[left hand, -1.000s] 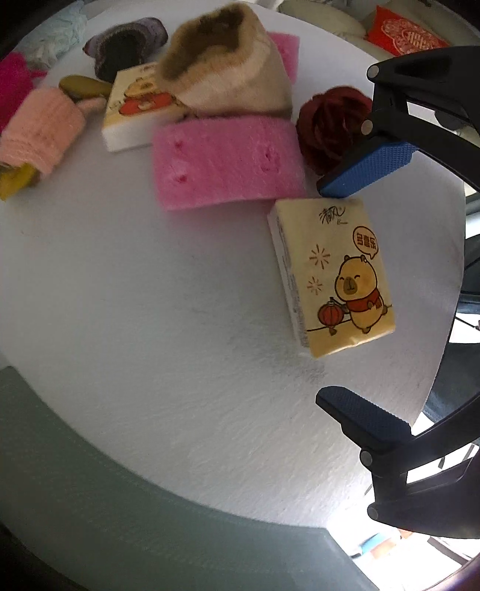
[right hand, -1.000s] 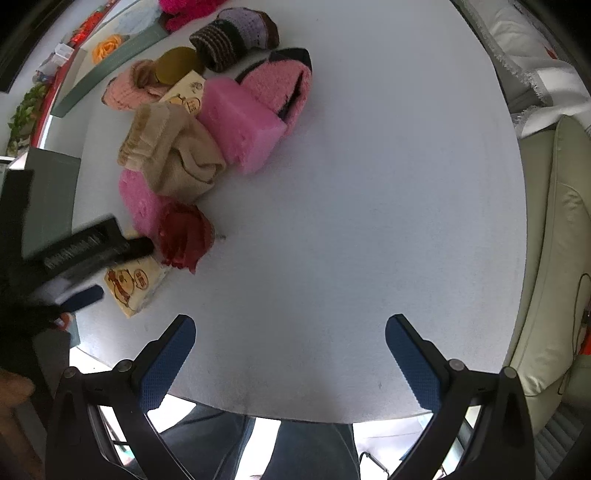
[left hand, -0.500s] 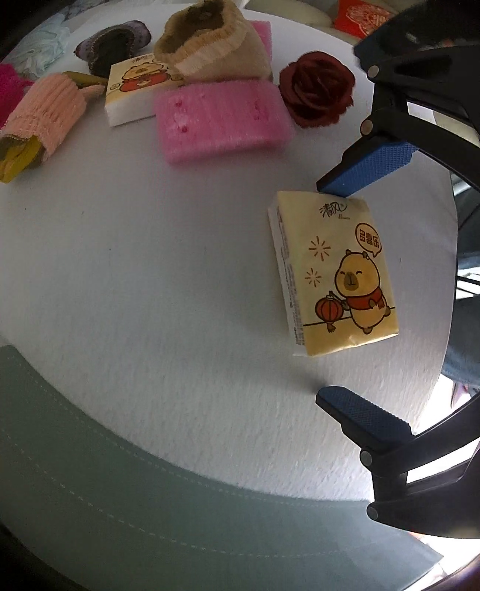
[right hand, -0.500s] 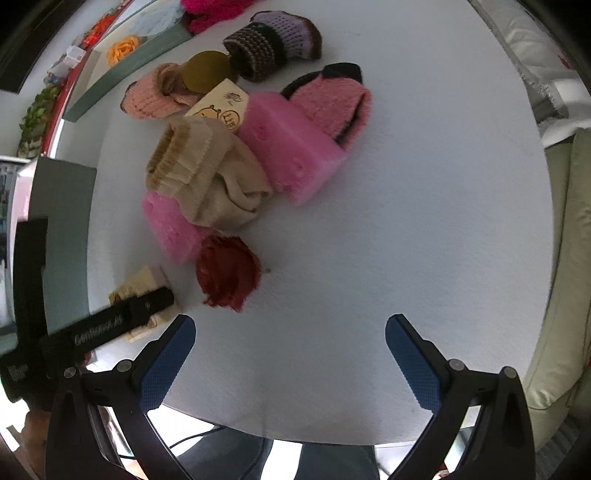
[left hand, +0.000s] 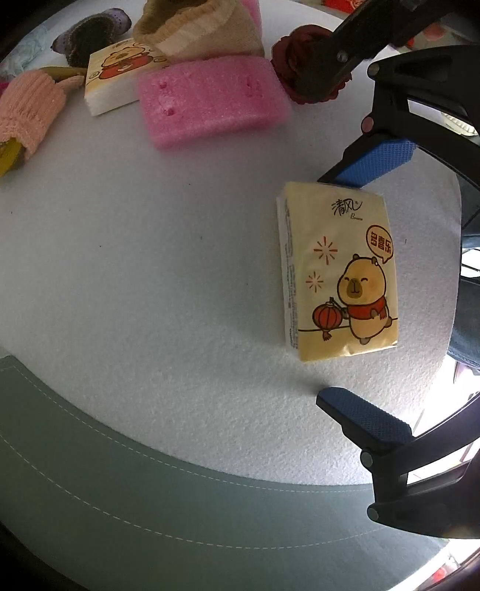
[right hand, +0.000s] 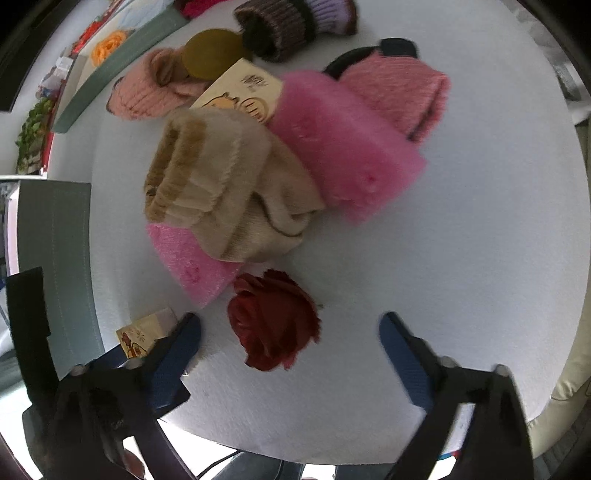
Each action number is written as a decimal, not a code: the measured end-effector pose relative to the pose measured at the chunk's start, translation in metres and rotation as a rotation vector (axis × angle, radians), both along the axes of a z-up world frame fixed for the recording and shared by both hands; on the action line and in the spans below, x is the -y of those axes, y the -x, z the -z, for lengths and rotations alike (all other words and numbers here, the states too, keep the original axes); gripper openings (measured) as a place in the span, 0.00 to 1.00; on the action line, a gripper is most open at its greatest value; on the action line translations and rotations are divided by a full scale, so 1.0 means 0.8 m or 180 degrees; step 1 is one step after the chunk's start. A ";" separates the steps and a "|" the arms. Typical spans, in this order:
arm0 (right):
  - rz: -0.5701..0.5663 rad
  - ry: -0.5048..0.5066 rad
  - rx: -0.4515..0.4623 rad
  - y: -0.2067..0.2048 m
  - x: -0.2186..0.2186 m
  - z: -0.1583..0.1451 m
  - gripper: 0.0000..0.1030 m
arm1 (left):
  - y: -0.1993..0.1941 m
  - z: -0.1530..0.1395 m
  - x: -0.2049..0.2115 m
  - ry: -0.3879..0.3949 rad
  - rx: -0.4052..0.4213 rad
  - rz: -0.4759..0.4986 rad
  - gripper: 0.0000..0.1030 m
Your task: Organize soft objects
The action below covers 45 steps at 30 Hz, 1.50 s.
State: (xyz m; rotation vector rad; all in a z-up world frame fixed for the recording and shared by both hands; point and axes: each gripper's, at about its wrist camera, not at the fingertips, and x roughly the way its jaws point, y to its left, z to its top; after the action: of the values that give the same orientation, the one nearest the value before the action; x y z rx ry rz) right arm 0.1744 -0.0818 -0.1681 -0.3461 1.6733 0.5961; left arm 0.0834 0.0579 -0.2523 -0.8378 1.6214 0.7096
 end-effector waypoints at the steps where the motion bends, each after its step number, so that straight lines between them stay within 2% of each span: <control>1: -0.0025 0.0027 -0.0016 0.003 -0.009 0.004 0.64 | -0.003 0.001 0.000 0.0009 -0.0006 0.0001 1.00; 4: -0.0083 0.0111 0.0017 0.014 -0.024 0.009 0.49 | -0.005 0.005 -0.001 0.0021 -0.0017 0.0033 1.00; 6: -0.0118 0.0114 0.0000 0.016 -0.029 0.008 0.36 | 0.002 -0.001 -0.001 0.0016 -0.0012 0.0092 1.00; 9: -0.0047 0.0073 -0.0131 0.012 -0.028 0.007 0.36 | 0.020 -0.016 0.004 0.0033 -0.0004 0.0164 0.97; 11: -0.0048 0.0062 -0.0123 0.012 -0.027 0.001 0.36 | 0.019 -0.022 0.010 0.0006 0.0015 0.0276 0.86; 14: -0.0114 0.0054 -0.0091 0.017 -0.024 -0.009 0.36 | 0.013 -0.030 0.021 -0.0022 -0.0004 0.0546 0.77; 19: -0.0159 0.0066 -0.0120 0.030 -0.021 -0.014 0.36 | 0.011 -0.043 0.037 -0.0060 0.0038 0.0852 0.77; 27: -0.0165 0.0134 -0.0131 0.064 -0.006 -0.017 0.36 | 0.012 -0.087 0.046 -0.0073 0.0257 0.1053 0.77; 33: -0.0159 0.0156 -0.0116 0.071 0.022 -0.032 0.36 | 0.013 -0.117 0.048 -0.0130 0.0428 0.1162 0.77; 35: -0.0144 0.0154 -0.0102 0.053 0.012 -0.023 0.36 | 0.012 -0.126 0.047 -0.0153 0.0492 0.1191 0.77; 37: -0.0133 0.0139 -0.0077 0.039 0.021 -0.033 0.36 | 0.011 -0.136 0.048 -0.0180 0.0558 0.1228 0.77; 39: -0.0145 0.0126 -0.0027 0.032 -0.001 -0.046 0.36 | 0.015 -0.154 0.045 -0.0203 0.0633 0.1249 0.77; 45: -0.0264 0.0069 0.0129 0.040 -0.019 -0.078 0.36 | 0.026 -0.197 0.038 -0.0331 0.0888 0.1216 0.77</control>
State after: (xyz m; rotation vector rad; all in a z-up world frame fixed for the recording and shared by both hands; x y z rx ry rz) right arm 0.1423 -0.0669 -0.1059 -0.4423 1.6336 0.6289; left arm 0.0630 0.0271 -0.0949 -0.5048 1.4233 0.3833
